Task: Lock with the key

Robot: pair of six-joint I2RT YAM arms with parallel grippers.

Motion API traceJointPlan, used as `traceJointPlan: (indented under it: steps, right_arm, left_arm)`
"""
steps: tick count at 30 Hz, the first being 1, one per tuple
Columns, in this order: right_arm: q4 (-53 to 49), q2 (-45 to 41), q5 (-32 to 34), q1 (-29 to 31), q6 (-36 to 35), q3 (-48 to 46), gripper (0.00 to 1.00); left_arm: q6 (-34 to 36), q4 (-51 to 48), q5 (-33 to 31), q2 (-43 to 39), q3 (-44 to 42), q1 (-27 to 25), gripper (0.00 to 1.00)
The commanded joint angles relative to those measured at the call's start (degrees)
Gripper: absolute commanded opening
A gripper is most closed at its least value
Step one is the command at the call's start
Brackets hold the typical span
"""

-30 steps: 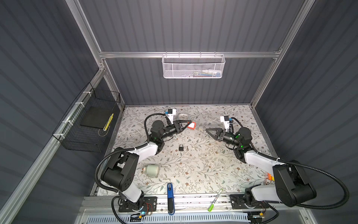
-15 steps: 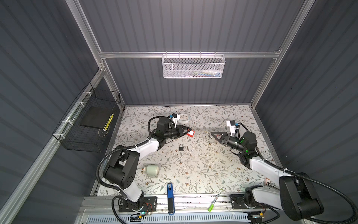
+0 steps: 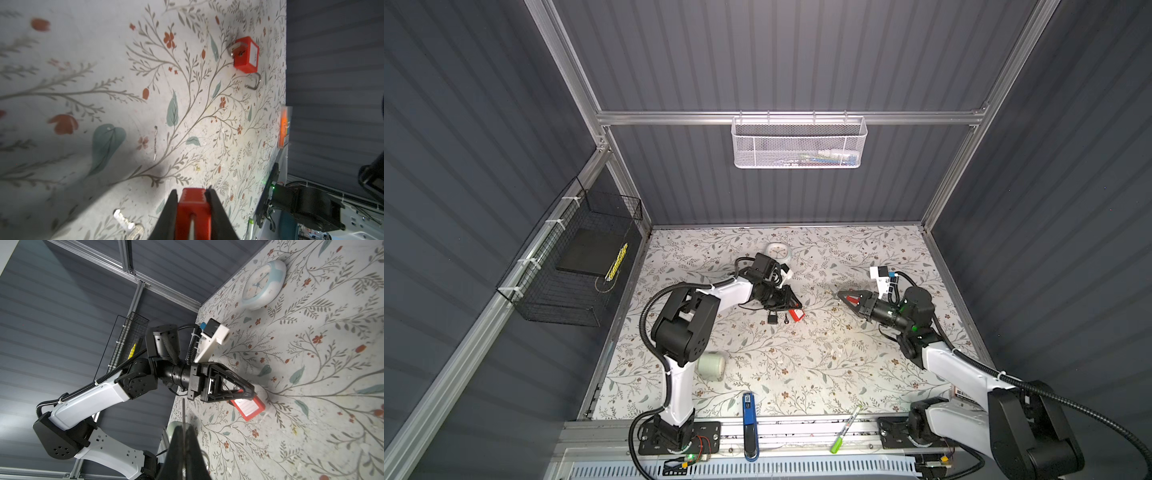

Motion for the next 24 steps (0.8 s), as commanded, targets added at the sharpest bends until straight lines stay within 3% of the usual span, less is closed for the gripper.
traceJointPlan:
  steps: [1, 9, 16, 24]
  right_arm:
    - [-1.78, -1.3, -0.4, -0.2, -1.51, -0.03, 0.0]
    - [-3.52, -1.75, -0.52, -0.21, -2.03, 0.59, 0.0]
    - [-4.67, -4.03, 0.04, -0.26, -2.34, 1.03, 0.0]
    - [-8.29, -6.45, 0.29, -0.3, -4.07, 0.77, 0.0]
  left_arm:
    - [2.06, -2.56, 2.07, 0.97, 2.12, -0.88, 0.0]
    - [4.03, -4.01, 1.3, 4.02, 4.97, -1.81, 0.01]
    - [6.7, -8.01, -1.14, 5.26, 6.22, -1.81, 0.24]
    - [7.42, -9.49, -1.21, 6.1, 9.78, -1.8, 0.41]
